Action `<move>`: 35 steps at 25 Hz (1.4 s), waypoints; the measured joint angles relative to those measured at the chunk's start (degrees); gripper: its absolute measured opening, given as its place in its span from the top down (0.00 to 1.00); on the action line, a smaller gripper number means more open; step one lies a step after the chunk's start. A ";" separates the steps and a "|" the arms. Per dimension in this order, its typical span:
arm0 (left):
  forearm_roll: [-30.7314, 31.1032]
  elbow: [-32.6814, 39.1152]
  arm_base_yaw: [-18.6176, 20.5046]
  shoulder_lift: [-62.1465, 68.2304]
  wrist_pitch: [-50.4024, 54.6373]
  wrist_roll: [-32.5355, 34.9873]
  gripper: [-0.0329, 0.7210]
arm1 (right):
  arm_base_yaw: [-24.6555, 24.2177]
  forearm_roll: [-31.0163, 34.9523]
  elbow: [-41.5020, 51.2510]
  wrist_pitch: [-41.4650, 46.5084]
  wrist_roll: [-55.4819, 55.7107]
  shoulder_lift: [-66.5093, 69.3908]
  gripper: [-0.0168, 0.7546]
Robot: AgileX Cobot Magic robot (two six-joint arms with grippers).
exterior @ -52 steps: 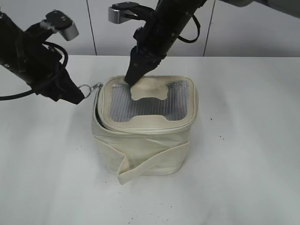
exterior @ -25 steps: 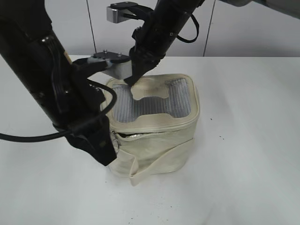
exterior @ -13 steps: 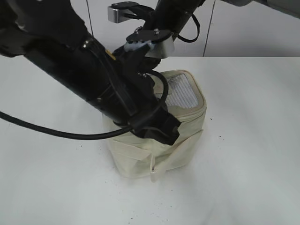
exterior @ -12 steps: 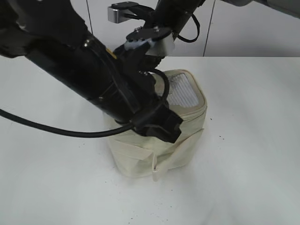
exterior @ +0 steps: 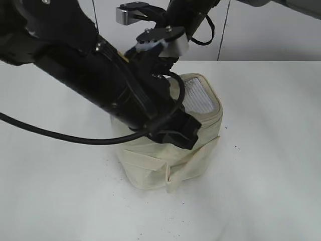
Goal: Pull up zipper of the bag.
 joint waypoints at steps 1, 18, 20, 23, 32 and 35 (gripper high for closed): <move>-0.66 0.00 -0.06 0.47 -0.58 0.00 0.96 | 0.00 0.13 0.00 0.00 0.00 0.00 0.96; 4.34 0.00 0.18 -1.15 3.13 0.18 0.91 | -0.11 0.46 -0.51 -0.09 5.69 0.00 0.76; 7.05 0.00 0.68 -3.07 4.56 -0.80 0.84 | -0.23 0.46 -0.55 -0.30 7.51 -0.06 0.59; 13.40 -0.05 1.55 -6.23 7.65 -4.98 0.67 | -0.49 -0.92 -0.55 -0.35 10.20 -0.51 0.38; 22.40 -0.05 2.42 -8.27 3.14 -11.32 0.27 | -3.23 -9.23 -0.58 -0.35 16.51 -3.90 0.22; 22.74 -0.20 3.03 -7.86 -3.40 -11.36 0.26 | -6.15 -9.61 -0.58 -0.35 18.54 -3.93 0.22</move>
